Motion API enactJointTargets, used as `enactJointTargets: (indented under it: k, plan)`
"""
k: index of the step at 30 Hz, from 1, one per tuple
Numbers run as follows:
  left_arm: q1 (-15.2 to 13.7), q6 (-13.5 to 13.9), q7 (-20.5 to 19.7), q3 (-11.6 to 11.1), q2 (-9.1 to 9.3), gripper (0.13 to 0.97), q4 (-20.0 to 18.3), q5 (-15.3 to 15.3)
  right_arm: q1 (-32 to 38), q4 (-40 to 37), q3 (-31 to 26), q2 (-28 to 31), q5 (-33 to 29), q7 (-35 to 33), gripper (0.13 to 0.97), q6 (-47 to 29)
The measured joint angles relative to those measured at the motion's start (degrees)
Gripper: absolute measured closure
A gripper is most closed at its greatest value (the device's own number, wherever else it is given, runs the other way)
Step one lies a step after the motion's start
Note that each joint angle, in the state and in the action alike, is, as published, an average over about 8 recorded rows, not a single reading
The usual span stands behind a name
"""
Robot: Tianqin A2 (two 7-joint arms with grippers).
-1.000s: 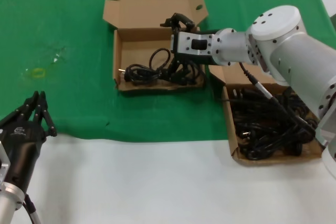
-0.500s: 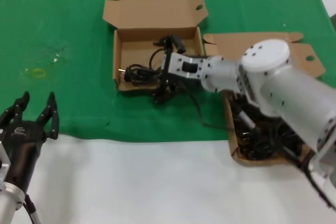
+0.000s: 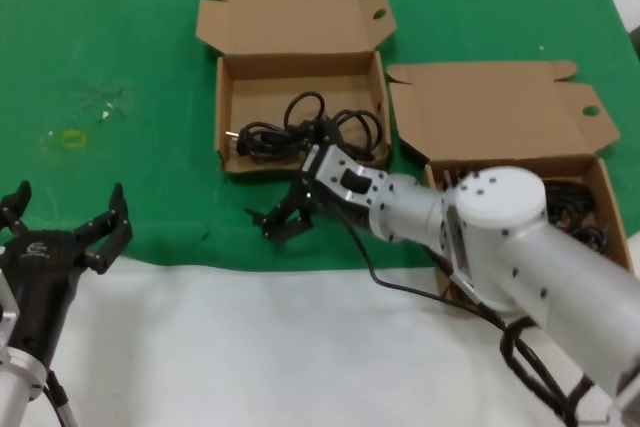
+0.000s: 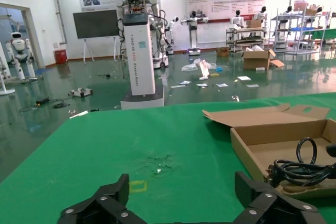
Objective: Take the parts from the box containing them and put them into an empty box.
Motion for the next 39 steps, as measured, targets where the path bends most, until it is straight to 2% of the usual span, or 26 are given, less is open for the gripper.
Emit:
enactJointTargets:
  k: [8,12,20,29,39]
  plan:
    - [0.0,0.0,0.0,0.0,0.0,0.331,0.0,0.0,-8.12,9.01,6.92,1.81,-2.66,4.83,0.129,3.51]
    - [0.0,0.0,0.0,0.0,0.0,0.331,0.0,0.0,-12.29,13.67,10.5,2.74,-4.04,7.32,0.129,5.32]
    - [0.0,0.0,0.03,0.0,0.0,0.198,0.0,0.0,-20.46,22.73,17.47,4.56,-6.7,12.15,0.129,8.83]
    - [0.0,0.0,0.02,0.0,0.0,0.136,0.0,0.0,-29.69,32.97,25.34,6.62,-9.73,17.65,0.129,12.83]
    - [0.0,0.0,0.01,0.0,0.0,0.132,0.0,-0.01,-40.02,44.41,34.13,8.93,-13.11,23.78,0.129,17.28]
